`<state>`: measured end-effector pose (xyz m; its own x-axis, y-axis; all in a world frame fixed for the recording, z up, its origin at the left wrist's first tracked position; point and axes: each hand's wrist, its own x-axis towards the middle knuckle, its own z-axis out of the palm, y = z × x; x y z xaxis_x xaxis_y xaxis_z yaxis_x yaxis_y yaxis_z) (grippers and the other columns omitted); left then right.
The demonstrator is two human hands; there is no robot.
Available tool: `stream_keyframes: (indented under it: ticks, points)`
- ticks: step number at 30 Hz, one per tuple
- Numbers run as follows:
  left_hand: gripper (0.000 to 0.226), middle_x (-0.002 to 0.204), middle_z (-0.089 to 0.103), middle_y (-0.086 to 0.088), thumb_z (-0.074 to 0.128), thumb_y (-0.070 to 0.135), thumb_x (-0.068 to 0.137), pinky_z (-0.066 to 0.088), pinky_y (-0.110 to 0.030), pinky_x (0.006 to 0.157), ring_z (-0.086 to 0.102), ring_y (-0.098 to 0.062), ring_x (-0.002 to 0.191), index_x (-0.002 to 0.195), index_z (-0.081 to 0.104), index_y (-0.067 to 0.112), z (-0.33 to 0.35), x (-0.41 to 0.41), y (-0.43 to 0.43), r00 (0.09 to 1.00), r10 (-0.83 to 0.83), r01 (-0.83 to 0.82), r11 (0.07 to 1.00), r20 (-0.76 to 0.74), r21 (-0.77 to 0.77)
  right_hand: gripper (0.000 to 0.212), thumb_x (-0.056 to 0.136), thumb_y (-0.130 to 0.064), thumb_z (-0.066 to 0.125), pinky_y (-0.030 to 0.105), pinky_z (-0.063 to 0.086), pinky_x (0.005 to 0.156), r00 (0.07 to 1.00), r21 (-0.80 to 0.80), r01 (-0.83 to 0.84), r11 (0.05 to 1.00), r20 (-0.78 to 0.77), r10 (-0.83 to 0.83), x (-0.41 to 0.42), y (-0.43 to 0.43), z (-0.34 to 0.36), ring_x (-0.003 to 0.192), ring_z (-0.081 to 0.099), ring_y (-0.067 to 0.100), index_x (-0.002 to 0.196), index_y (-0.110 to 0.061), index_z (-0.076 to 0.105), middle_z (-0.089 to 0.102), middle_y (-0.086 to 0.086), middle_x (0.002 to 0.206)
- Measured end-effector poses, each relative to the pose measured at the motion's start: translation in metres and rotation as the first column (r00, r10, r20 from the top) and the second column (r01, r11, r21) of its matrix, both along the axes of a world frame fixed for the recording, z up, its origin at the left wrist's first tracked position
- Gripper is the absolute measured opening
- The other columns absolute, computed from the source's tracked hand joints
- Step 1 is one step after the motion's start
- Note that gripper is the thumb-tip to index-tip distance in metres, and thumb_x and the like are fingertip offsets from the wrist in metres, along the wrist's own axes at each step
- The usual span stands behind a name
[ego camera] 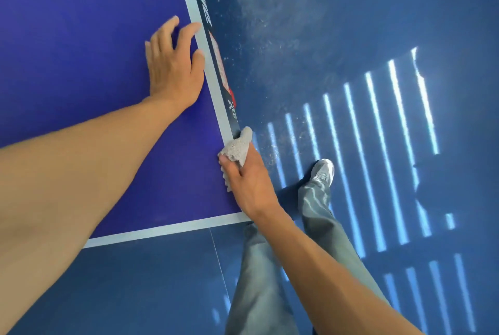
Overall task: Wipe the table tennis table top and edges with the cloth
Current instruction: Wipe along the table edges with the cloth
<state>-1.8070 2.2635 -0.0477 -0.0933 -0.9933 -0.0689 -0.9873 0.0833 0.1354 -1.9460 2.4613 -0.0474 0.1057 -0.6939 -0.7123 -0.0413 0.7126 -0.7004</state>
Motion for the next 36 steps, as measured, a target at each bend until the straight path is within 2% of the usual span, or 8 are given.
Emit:
stream_keyframes:
  ticks: [7, 13, 18, 20, 23, 29, 33, 36]
  points:
    - [0.049, 0.159, 0.042, -0.006, 0.035, 0.024, 0.102, 0.019, -0.056, 0.125, 0.034, -0.028, 0.151, 0.147, 0.053, 0.024, -0.011, -0.003, 0.013, 0.993, 0.090, -0.096, 0.992, -0.080, -0.081, 0.044, 0.105, -0.029, 0.058, 0.040, 0.055, 0.086, 1.000, 0.015, -0.026, 1.000, 0.011, 0.025, -0.011, 0.045, 0.008, 0.095, 0.063, 0.021, 0.145, -0.020, 0.044, 0.062, 0.001, 0.113]
    - [0.047, 0.160, 0.040, -0.006, 0.028, 0.026, 0.105, 0.017, -0.056, 0.125, 0.031, -0.026, 0.151, 0.146, 0.052, 0.025, -0.010, -0.003, 0.007, 0.995, 0.089, -0.093, 0.992, -0.052, -0.083, 0.025, 0.108, -0.022, 0.049, 0.033, 0.054, 0.065, 0.998, -0.144, 0.034, 0.989, 0.061, -0.025, 0.013, -0.114, -0.008, 0.075, 0.059, 0.016, 0.132, -0.012, 0.047, 0.063, 0.019, 0.109]
    - [0.044, 0.160, 0.040, -0.007, 0.030, 0.026, 0.108, 0.014, -0.055, 0.125, 0.031, -0.027, 0.152, 0.144, 0.054, 0.025, -0.012, 0.000, 0.004, 0.992, 0.093, -0.099, 0.992, -0.083, -0.079, 0.051, 0.109, -0.036, 0.047, 0.045, 0.049, 0.106, 0.998, -0.217, -0.064, 0.974, -0.037, 0.058, 0.024, -0.200, -0.020, 0.123, 0.059, 0.026, 0.154, -0.015, 0.038, 0.058, 0.011, 0.139]
    - [0.044, 0.160, 0.039, -0.007, 0.030, 0.025, 0.107, 0.013, -0.056, 0.126, 0.031, -0.028, 0.152, 0.145, 0.053, 0.025, -0.012, 0.002, 0.004, 0.992, 0.088, -0.093, 0.994, -0.087, -0.064, 0.045, 0.110, -0.036, 0.044, 0.038, 0.055, 0.093, 0.998, -0.202, -0.065, 0.977, -0.016, 0.063, 0.022, -0.186, -0.016, 0.113, 0.063, 0.021, 0.151, -0.018, 0.041, 0.060, 0.011, 0.133]
    - [0.044, 0.160, 0.039, -0.009, 0.032, 0.023, 0.106, 0.013, -0.057, 0.125, 0.033, -0.031, 0.151, 0.146, 0.051, 0.025, -0.011, 0.004, 0.006, 0.995, 0.073, -0.077, 0.995, -0.068, -0.057, 0.022, 0.110, -0.032, 0.045, 0.023, 0.052, 0.063, 0.996, -0.127, -0.077, 0.989, 0.044, 0.084, 0.010, -0.133, -0.010, 0.071, 0.059, 0.008, 0.120, -0.013, 0.051, 0.063, 0.005, 0.096]
    - [0.042, 0.159, 0.039, -0.010, 0.034, 0.023, 0.106, 0.015, -0.060, 0.124, 0.035, -0.035, 0.149, 0.145, 0.051, 0.024, -0.007, 0.004, 0.004, 0.995, 0.059, -0.062, 0.997, -0.078, -0.037, 0.033, 0.106, -0.042, 0.050, 0.022, 0.054, 0.069, 0.988, 0.035, -0.154, 0.987, 0.017, 0.154, 0.000, -0.073, -0.003, 0.075, 0.064, 0.005, 0.134, -0.023, 0.050, 0.066, -0.006, 0.096]
    - [0.044, 0.159, 0.040, -0.011, 0.036, 0.020, 0.104, 0.016, -0.061, 0.124, 0.037, -0.036, 0.148, 0.145, 0.052, 0.023, -0.006, 0.006, 0.003, 0.996, 0.050, -0.052, 0.998, -0.080, -0.027, 0.015, 0.107, -0.036, 0.048, 0.025, 0.056, 0.073, 0.977, -0.065, -0.211, 0.975, -0.016, 0.211, 0.003, -0.130, -0.005, 0.079, 0.063, 0.009, 0.117, -0.026, 0.053, 0.066, -0.002, 0.097]
    - [0.046, 0.160, 0.041, -0.009, 0.040, 0.017, 0.104, 0.017, -0.061, 0.124, 0.037, -0.034, 0.149, 0.148, 0.050, 0.020, -0.005, 0.005, 0.002, 0.991, 0.076, -0.079, 0.997, -0.112, -0.020, 0.030, 0.109, -0.040, 0.047, 0.029, 0.053, 0.086, 0.962, -0.120, -0.271, 0.955, -0.070, 0.264, 0.010, -0.203, -0.007, 0.098, 0.065, 0.012, 0.129, -0.018, 0.054, 0.069, 0.000, 0.113]
